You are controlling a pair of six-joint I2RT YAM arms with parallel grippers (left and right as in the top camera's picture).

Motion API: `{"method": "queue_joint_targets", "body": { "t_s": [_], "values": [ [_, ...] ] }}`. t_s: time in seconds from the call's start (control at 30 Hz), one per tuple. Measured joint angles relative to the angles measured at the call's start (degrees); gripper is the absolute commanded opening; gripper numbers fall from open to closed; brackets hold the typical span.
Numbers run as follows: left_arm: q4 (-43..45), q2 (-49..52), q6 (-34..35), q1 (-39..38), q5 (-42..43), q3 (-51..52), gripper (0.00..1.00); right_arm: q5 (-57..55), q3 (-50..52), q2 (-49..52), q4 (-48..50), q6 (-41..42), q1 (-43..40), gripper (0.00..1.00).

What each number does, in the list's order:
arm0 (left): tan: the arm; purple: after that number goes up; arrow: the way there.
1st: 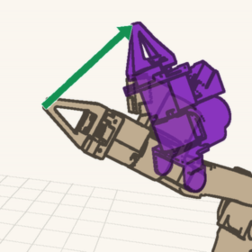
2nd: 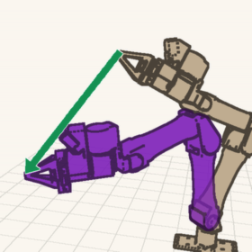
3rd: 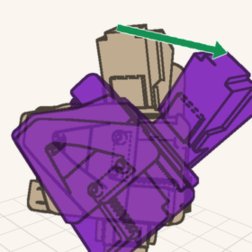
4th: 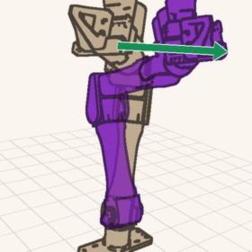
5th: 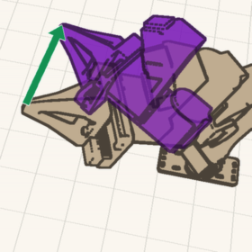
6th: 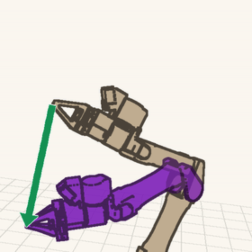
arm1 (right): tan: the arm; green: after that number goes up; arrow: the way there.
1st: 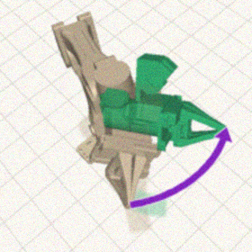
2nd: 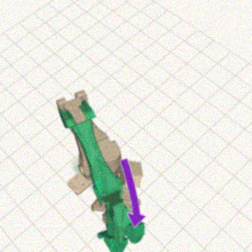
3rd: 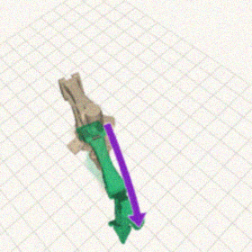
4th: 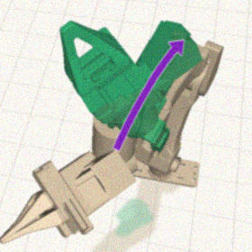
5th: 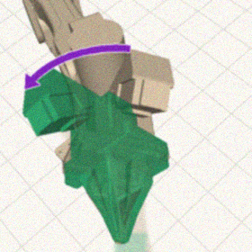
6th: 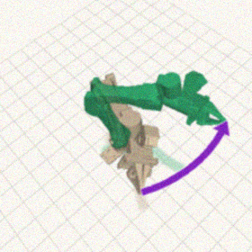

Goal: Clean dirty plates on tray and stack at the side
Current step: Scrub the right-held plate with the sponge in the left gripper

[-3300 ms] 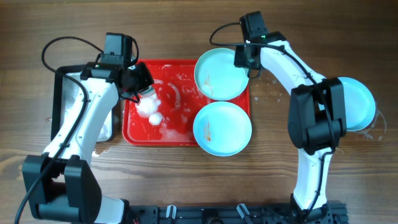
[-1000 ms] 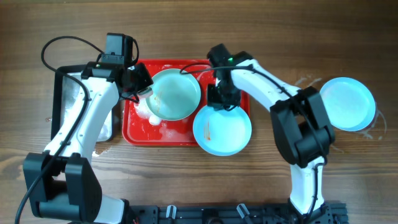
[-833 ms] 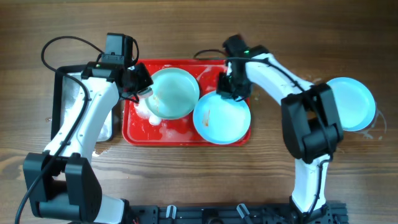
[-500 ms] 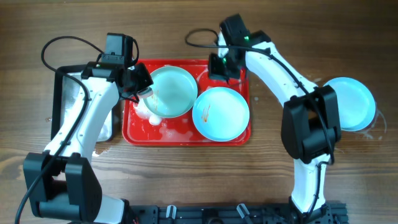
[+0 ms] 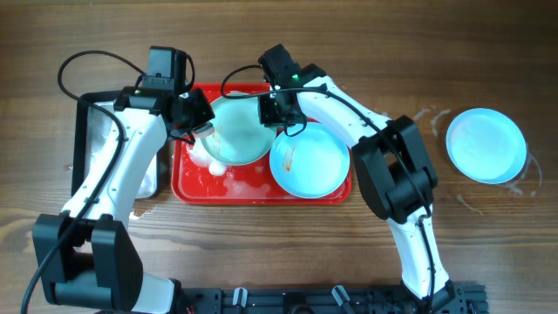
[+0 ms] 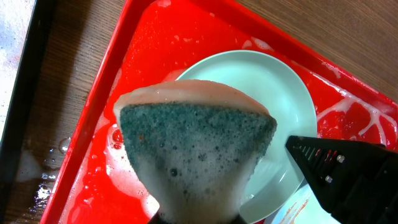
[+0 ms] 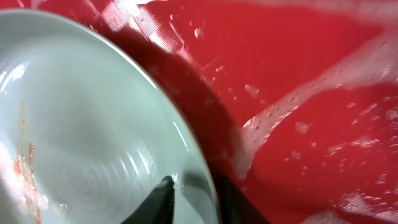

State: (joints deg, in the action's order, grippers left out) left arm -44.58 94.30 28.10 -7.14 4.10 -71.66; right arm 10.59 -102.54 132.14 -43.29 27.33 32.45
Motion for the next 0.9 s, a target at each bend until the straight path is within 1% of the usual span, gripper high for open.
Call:
{"method": "queue_joint_targets", "body": {
  "t_s": [0.03,0.1,0.13,0.4,0.5,0.63,0.77,0.9],
  "values": [
    [0.0,0.0,0.0,0.0,0.0,0.0,0.04,-0.2,0.0,0.0,0.0,0.2,0.0,0.1],
    [0.0,0.3,0.0,0.0,0.0,0.0,0.04,-0.4,0.0,0.0,0.1,0.7,0.0,0.05],
    [0.0,0.6,0.0,0.0,0.0,0.0,0.04,-0.6,0.0,0.0,0.0,0.9,0.0,0.04],
    [2.4,1.4,0.0,0.0,0.0,0.0,0.04,-0.6,0.0,0.0,-0.4,1.2,3.3,0.04],
    [4.0,2.4,0.0,0.0,-1.3,0.0,0.04,-0.6,0.0,0.0,-0.5,1.7,4.5,0.04],
    [7.7,8.1,0.0,0.0,-2.7,0.0,0.04,-0.5,0.0,0.0,-0.6,2.3,4.5,0.04],
    [10.4,16.2,0.0,0.0,-3.0,0.0,0.04,-0.5,0.0,0.0,-0.6,2.4,4.5,0.04],
    [10.9,18.0,0.0,0.0,-3.0,0.0,0.04,-0.5,0.0,0.0,-0.6,2.4,4.5,0.04]
  ]
}}
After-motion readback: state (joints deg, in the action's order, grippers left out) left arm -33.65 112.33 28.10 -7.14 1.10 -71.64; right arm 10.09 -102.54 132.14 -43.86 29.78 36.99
